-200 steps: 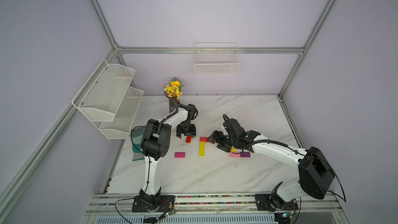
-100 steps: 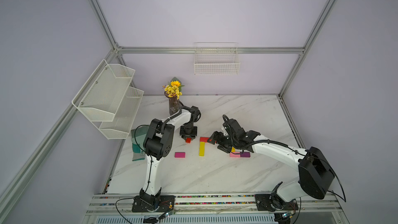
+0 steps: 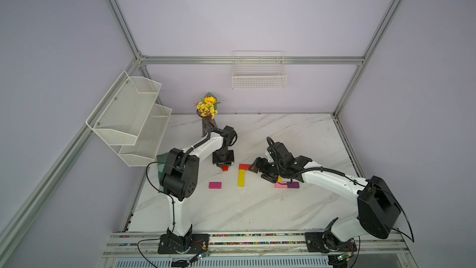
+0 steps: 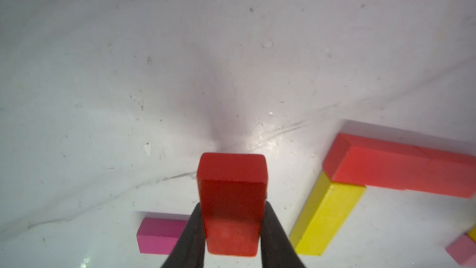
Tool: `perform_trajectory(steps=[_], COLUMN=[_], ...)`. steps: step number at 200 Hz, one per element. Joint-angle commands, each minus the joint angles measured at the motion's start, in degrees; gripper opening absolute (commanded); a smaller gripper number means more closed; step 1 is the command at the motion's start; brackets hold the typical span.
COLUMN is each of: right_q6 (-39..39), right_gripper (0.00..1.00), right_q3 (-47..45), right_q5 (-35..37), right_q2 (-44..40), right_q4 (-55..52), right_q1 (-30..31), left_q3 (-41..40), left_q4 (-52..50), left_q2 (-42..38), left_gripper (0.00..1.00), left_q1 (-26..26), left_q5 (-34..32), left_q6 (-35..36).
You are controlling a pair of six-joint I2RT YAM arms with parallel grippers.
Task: Assemble the letter c with building blocks
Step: Pick up the building block from the center of the board, then place the building block at the center of the board.
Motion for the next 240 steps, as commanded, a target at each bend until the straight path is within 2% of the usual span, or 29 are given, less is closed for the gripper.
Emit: perform_trajectory(steps=[1, 42, 70, 92, 118, 141, 167, 222, 240], right_q6=[-1.19, -2.59, -3.23, -3.46, -3.6, -3.77, -4.38, -5.44, -5.54], right_gripper=[0.84, 0.84, 0.84, 0.84, 0.84, 0.84, 0.84, 0.84, 0.84], right_q3=[-0.82, -1.63, -2.17, -2.47, -2.26, -2.35, -2.43, -2.7, -2.6], right_q5=[0.49, -0.73, -1.49, -1.88, -2.08, -2.21, -2.43, -2.41, -2.52], right_q2=[-1.58, -1.84, -1.91, -1.93, -2.18, -2.78, -3.57, -4.48, -4.55], right_q4=[-0.41, -0.13, 0.07, 0.04, -0.39, -0.72, -1.86, -3.96, -4.05], right_q1=[-1.3, -4.12, -5.46, -5.99, -6.33, -6.63, -6.96, -7.4, -7.4], left_q3=[-5.07, -20.74, -28.08, -30.66, -31.06, -30.99, -30.33, -31.64, -32.5], left_q4=[4.28, 13.82, 18.1, 20.61, 22.73, 25.09, 26.94, 30.89, 32.79], left_q2=[-8.87, -22.58, -30.64, -31.63, -28.14, -22.58, -18.31, -15.36, -15.01], left_gripper=[0.17, 0.17, 0.18, 0.18, 0.18, 0.19, 0.19, 0.21, 0.3], left_q1=[-1.71, -7.07, -12.98, -18.51, -25.05, -29.06, -31.57, -32.14, -32.08], left_q5=[4.17, 5.09, 1.65, -0.84, -2.7, -2.73, -2.65, -2.38, -2.13], left_q6=[-11.94, -32.82, -47.68, -57.22, -66.12, -72.29, -76.02, -79.64, -80.41])
